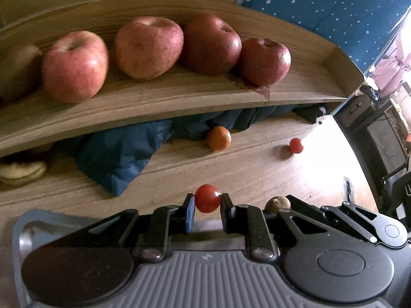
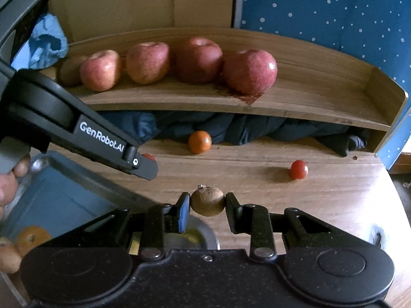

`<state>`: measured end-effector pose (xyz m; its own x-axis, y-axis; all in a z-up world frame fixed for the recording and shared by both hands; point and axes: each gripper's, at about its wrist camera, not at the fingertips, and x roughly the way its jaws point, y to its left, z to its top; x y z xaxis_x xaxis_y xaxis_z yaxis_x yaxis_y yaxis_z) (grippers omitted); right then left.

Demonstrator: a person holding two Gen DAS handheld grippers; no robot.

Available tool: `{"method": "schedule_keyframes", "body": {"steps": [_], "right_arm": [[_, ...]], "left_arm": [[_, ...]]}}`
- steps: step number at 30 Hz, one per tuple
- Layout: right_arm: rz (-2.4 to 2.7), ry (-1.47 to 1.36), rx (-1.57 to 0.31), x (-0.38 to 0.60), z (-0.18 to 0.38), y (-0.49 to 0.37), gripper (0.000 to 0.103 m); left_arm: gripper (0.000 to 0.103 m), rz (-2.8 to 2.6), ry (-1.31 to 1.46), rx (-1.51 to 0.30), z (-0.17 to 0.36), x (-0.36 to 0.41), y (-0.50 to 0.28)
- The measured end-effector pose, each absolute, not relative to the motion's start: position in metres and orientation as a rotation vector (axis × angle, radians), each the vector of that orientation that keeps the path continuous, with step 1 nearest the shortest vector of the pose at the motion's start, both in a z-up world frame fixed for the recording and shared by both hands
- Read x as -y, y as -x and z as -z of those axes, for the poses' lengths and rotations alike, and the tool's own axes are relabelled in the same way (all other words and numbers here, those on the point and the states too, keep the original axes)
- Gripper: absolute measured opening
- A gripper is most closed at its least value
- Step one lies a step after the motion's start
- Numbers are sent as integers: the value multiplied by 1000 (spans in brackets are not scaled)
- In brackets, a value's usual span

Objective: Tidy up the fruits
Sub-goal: 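Carry the tomato and kiwi onto the tray and open both grippers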

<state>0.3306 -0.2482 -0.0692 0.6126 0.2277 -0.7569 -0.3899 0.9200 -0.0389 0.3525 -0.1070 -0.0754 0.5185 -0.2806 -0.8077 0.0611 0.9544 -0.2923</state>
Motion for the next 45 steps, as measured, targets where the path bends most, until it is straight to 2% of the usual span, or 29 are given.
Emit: {"method": "schedule_keyframes", "body": {"steps": [18,36,39,42,45], "right_arm": [[-392,250,-863,245,72,-296,31],[-391,256,-892,249,79,-289,32],[-389,260,-890,250,78,-286,35],[-382,260,-882,252,75,-283,38],[-369,260,-871,255,70,-278,45]], "left_arm": [[23,131,233,-1049,85,95,-299],[23,90,225,-1115,95,99,-284],[24,82,234,-1118,96,97,-282],[33,74,231,-1107,93,96,-281],[45,61,229,-1090,88,96,-278]]}}
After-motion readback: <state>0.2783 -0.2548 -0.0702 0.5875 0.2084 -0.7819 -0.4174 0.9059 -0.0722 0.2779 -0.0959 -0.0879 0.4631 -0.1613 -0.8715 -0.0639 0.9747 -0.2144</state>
